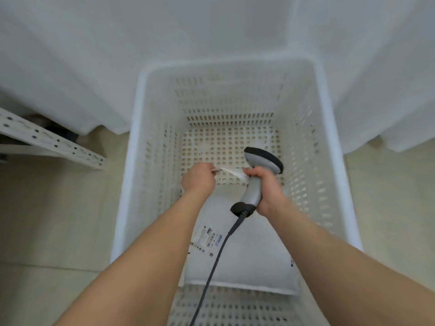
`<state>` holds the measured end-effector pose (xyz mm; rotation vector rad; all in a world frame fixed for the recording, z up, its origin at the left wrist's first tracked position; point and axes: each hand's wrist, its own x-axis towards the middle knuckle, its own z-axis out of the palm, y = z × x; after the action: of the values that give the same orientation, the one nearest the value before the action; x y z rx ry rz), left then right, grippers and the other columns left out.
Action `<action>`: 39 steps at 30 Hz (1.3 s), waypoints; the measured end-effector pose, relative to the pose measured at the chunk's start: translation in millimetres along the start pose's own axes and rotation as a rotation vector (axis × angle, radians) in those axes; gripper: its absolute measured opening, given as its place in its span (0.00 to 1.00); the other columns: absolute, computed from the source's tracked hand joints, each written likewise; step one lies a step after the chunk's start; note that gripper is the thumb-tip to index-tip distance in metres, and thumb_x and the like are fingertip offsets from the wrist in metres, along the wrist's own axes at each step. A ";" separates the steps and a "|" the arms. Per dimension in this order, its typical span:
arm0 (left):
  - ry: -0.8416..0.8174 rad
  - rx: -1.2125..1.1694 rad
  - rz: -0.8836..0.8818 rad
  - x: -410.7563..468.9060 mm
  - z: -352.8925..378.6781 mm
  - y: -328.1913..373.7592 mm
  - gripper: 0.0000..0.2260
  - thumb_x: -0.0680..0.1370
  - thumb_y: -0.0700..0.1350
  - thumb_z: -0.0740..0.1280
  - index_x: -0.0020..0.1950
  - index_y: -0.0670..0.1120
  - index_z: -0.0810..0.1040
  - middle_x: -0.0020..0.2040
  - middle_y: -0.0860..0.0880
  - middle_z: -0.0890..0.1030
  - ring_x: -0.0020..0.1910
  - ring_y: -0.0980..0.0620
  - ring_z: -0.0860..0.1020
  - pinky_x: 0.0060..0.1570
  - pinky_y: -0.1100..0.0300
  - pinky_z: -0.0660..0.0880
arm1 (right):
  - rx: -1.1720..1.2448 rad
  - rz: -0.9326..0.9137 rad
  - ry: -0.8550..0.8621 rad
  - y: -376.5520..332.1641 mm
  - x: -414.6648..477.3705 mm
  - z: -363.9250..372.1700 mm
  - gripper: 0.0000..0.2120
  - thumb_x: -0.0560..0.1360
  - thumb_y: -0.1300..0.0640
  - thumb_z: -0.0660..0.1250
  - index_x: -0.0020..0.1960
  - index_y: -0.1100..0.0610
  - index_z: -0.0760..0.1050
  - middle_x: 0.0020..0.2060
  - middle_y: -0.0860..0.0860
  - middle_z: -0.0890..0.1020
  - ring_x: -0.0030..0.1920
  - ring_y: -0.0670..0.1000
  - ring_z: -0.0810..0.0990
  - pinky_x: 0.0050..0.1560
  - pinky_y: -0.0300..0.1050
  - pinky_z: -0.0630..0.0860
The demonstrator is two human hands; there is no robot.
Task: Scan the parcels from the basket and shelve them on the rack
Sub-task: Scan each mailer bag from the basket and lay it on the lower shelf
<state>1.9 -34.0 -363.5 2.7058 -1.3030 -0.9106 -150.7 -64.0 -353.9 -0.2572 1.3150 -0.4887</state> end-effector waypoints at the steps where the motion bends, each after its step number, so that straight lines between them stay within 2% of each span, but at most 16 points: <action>1: -0.010 -0.004 -0.028 -15.3 -15.1 1.0 0.10 0.81 0.44 0.59 0.54 0.49 0.80 0.54 0.46 0.80 0.48 0.46 0.77 0.45 0.56 0.72 | 0.012 -0.008 0.001 -3.0 -19.1 4.4 0.06 0.73 0.61 0.67 0.50 0.60 0.78 0.41 0.54 0.78 0.39 0.52 0.77 0.42 0.48 0.77; 3: -0.028 -0.004 -0.075 -45.8 -46.1 1.6 0.09 0.81 0.45 0.58 0.53 0.47 0.77 0.54 0.46 0.79 0.46 0.46 0.75 0.42 0.57 0.70 | 0.036 -0.016 0.007 -11.1 -59.7 14.4 0.04 0.74 0.62 0.66 0.47 0.56 0.78 0.43 0.53 0.78 0.41 0.51 0.76 0.41 0.44 0.75; 5: -0.010 -0.079 -0.149 -74.6 -83.0 3.4 0.08 0.81 0.46 0.59 0.56 0.47 0.76 0.53 0.46 0.79 0.46 0.46 0.75 0.42 0.57 0.68 | 0.077 -0.003 0.006 -23.5 -102.8 24.4 0.08 0.74 0.64 0.65 0.49 0.53 0.77 0.42 0.51 0.78 0.40 0.50 0.77 0.38 0.43 0.74; 10: 0.005 -0.350 -0.219 -143.7 -186.4 13.5 0.04 0.77 0.45 0.68 0.51 0.49 0.78 0.48 0.48 0.81 0.40 0.48 0.76 0.41 0.58 0.71 | 0.015 -0.022 -0.002 -54.5 -214.1 43.8 0.11 0.73 0.66 0.66 0.50 0.53 0.75 0.41 0.51 0.79 0.36 0.48 0.79 0.33 0.42 0.72; 13: 0.005 -0.550 -0.214 -191.6 -251.5 26.5 0.07 0.74 0.43 0.72 0.51 0.47 0.79 0.48 0.49 0.82 0.45 0.47 0.80 0.46 0.55 0.77 | -0.037 -0.019 -0.008 -72.2 -284.8 56.5 0.11 0.73 0.66 0.66 0.53 0.54 0.75 0.41 0.51 0.80 0.36 0.48 0.79 0.33 0.42 0.72; 15: 0.007 -0.660 -0.184 -223.5 -291.3 36.1 0.05 0.74 0.42 0.72 0.48 0.47 0.79 0.47 0.48 0.83 0.45 0.48 0.81 0.47 0.54 0.78 | -0.049 -0.022 -0.013 -83.9 -330.0 64.9 0.12 0.73 0.66 0.67 0.55 0.56 0.75 0.40 0.51 0.80 0.36 0.48 0.79 0.33 0.42 0.72; 20: 0.052 -0.732 -0.082 -294.2 -374.9 58.7 0.02 0.77 0.41 0.69 0.47 0.47 0.77 0.39 0.53 0.79 0.36 0.57 0.78 0.28 0.68 0.71 | -0.043 -0.080 -0.030 -114.1 -428.2 82.3 0.20 0.73 0.66 0.69 0.64 0.63 0.73 0.38 0.53 0.79 0.34 0.49 0.77 0.32 0.42 0.71; 22: 0.036 -0.763 -0.053 -320.7 -400.6 63.9 0.02 0.78 0.40 0.67 0.50 0.45 0.78 0.42 0.51 0.80 0.41 0.53 0.80 0.33 0.65 0.73 | -0.029 -0.102 -0.038 -125.5 -459.9 86.3 0.20 0.73 0.66 0.69 0.65 0.64 0.73 0.37 0.54 0.79 0.33 0.50 0.77 0.32 0.42 0.73; 24: -0.002 -0.787 -0.034 -349.3 -422.0 66.6 0.05 0.79 0.38 0.64 0.52 0.43 0.78 0.45 0.49 0.81 0.44 0.51 0.80 0.39 0.60 0.76 | 0.005 -0.132 -0.063 -134.5 -492.0 88.9 0.18 0.73 0.66 0.70 0.62 0.64 0.74 0.37 0.55 0.80 0.33 0.50 0.78 0.33 0.43 0.77; 26: -0.045 -0.803 -0.018 -379.6 -437.2 66.7 0.05 0.79 0.36 0.62 0.49 0.43 0.77 0.45 0.49 0.81 0.42 0.52 0.81 0.38 0.59 0.77 | 0.033 -0.155 -0.102 -140.1 -523.0 89.4 0.13 0.73 0.66 0.71 0.56 0.62 0.76 0.37 0.55 0.82 0.32 0.51 0.79 0.34 0.44 0.79; 28: -0.067 -0.841 -0.010 -413.2 -446.0 65.2 0.06 0.79 0.35 0.62 0.48 0.44 0.76 0.47 0.47 0.82 0.46 0.47 0.82 0.43 0.52 0.80 | 0.049 -0.171 -0.147 -141.1 -554.6 87.6 0.08 0.72 0.65 0.71 0.50 0.61 0.77 0.34 0.55 0.83 0.31 0.51 0.80 0.35 0.44 0.80; 30: -0.046 -0.883 -0.011 -446.4 -453.4 63.6 0.06 0.79 0.34 0.61 0.53 0.40 0.76 0.51 0.42 0.82 0.51 0.42 0.82 0.51 0.44 0.79 | 0.027 -0.175 -0.202 -138.4 -585.7 85.8 0.07 0.73 0.64 0.71 0.50 0.61 0.77 0.34 0.55 0.84 0.30 0.51 0.81 0.34 0.44 0.79; 32: -0.018 -0.921 -0.018 -481.3 -457.5 59.9 0.08 0.80 0.34 0.60 0.57 0.38 0.75 0.54 0.40 0.81 0.53 0.41 0.81 0.54 0.41 0.78 | -0.009 -0.188 -0.220 -130.9 -618.0 81.6 0.08 0.74 0.63 0.70 0.52 0.60 0.76 0.37 0.56 0.85 0.30 0.51 0.82 0.32 0.43 0.76; 35: 0.030 -0.931 0.011 -529.3 -465.8 58.0 0.08 0.79 0.33 0.61 0.57 0.38 0.76 0.54 0.39 0.81 0.50 0.43 0.82 0.47 0.48 0.81 | -0.019 -0.215 -0.215 -117.8 -658.6 74.2 0.10 0.74 0.63 0.69 0.55 0.60 0.74 0.41 0.57 0.84 0.30 0.52 0.82 0.31 0.43 0.77; 37: 0.053 -0.951 0.038 -557.8 -471.1 54.1 0.08 0.78 0.32 0.62 0.55 0.39 0.76 0.54 0.40 0.82 0.49 0.44 0.82 0.40 0.55 0.81 | -0.023 -0.211 -0.220 -109.6 -681.8 69.8 0.09 0.75 0.64 0.69 0.53 0.59 0.72 0.43 0.58 0.83 0.30 0.53 0.83 0.36 0.45 0.80; 39: 0.048 -0.984 0.055 -582.8 -474.9 48.1 0.11 0.78 0.29 0.60 0.56 0.39 0.76 0.54 0.40 0.81 0.51 0.43 0.82 0.43 0.53 0.80 | -0.028 -0.193 -0.227 -101.3 -704.9 67.8 0.08 0.75 0.65 0.68 0.51 0.58 0.71 0.45 0.59 0.84 0.31 0.53 0.82 0.40 0.46 0.82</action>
<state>-77.9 239.3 333.9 1.8854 -0.6277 -1.0790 -226.3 180.8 314.0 -0.4528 1.0812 -0.5863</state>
